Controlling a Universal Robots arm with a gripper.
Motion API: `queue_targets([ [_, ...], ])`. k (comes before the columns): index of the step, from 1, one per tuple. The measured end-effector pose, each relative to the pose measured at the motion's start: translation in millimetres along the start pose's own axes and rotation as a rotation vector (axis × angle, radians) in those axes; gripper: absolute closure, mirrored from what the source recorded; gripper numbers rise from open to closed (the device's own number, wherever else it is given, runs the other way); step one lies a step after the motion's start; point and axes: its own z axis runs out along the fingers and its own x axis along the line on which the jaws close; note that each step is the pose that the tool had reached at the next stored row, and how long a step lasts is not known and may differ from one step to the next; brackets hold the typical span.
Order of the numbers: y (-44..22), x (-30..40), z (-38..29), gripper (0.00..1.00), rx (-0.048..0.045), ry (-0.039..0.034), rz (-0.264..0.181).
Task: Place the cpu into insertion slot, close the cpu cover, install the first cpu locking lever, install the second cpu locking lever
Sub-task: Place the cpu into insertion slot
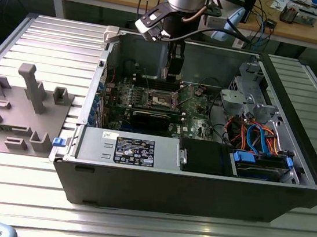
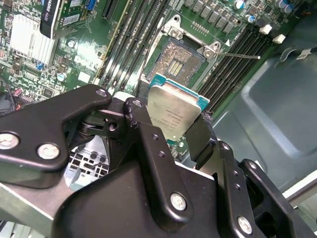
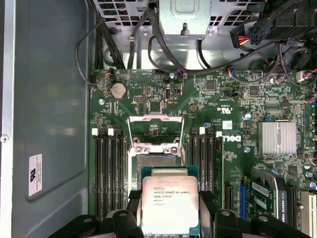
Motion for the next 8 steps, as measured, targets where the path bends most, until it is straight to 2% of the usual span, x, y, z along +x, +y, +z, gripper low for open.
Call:
queue_targets([
  [8,-0.1,0.0,2.3,0.46,0.0000,0.0002,-0.005],
])
